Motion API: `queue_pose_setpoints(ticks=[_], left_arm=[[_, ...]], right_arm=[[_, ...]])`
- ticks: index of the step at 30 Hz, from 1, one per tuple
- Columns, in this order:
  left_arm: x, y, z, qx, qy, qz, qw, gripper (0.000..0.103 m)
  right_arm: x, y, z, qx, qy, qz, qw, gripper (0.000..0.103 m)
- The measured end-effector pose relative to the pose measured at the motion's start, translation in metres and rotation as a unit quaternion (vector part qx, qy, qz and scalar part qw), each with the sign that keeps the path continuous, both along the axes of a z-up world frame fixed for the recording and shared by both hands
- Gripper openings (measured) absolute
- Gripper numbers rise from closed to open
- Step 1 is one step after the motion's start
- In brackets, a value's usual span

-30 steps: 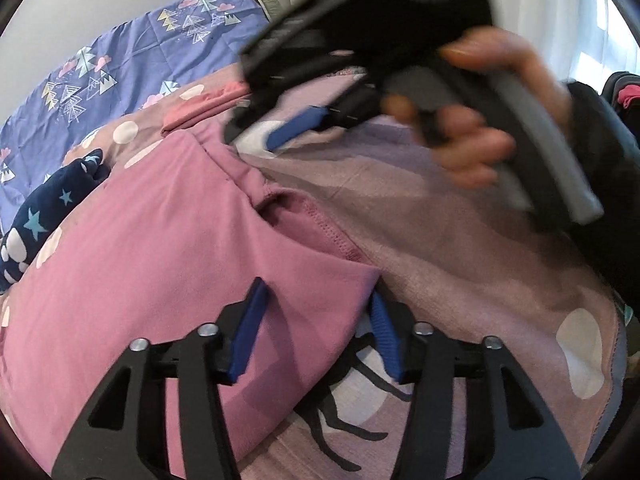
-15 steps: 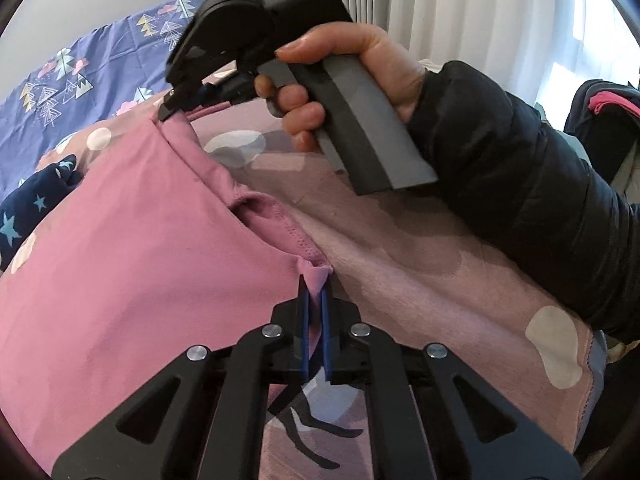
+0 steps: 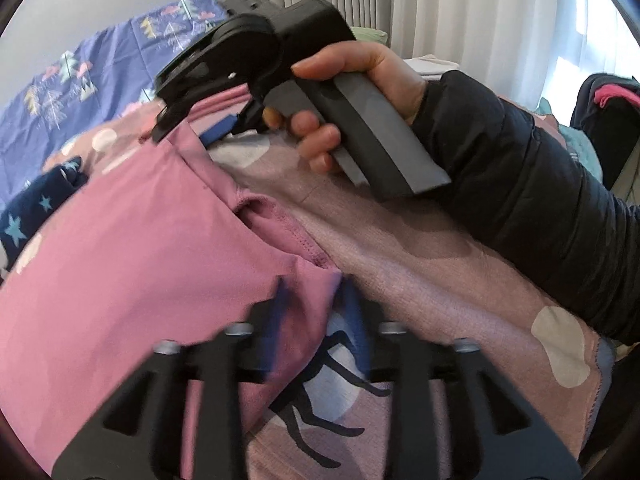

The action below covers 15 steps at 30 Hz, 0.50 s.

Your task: Fold small clothes

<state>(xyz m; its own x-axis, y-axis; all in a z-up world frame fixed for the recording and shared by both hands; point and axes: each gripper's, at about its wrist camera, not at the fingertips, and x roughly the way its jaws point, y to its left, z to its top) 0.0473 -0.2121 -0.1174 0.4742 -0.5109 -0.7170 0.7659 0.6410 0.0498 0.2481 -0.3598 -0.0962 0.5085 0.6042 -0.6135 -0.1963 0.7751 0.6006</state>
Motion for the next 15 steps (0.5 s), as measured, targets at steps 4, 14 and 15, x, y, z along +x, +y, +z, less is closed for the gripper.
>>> queue_pose_setpoints(ticks=[4, 14, 15], left_arm=[[-0.002, -0.010, -0.003, 0.022, -0.010, -0.008, 0.9997, 0.040], [0.006, -0.001, 0.012, -0.029, -0.003, -0.022, 0.9993, 0.005], [0.009, 0.000, 0.011, -0.033, 0.005, -0.023, 0.9992, 0.005]], right_arm=[[-0.002, 0.025, 0.002, -0.069, -0.015, 0.021, 0.997, 0.067], [0.008, 0.015, 0.031, -0.019, -0.068, -0.020, 0.997, 0.005], [0.005, 0.018, 0.036, -0.035, -0.085, -0.017, 0.996, 0.005]])
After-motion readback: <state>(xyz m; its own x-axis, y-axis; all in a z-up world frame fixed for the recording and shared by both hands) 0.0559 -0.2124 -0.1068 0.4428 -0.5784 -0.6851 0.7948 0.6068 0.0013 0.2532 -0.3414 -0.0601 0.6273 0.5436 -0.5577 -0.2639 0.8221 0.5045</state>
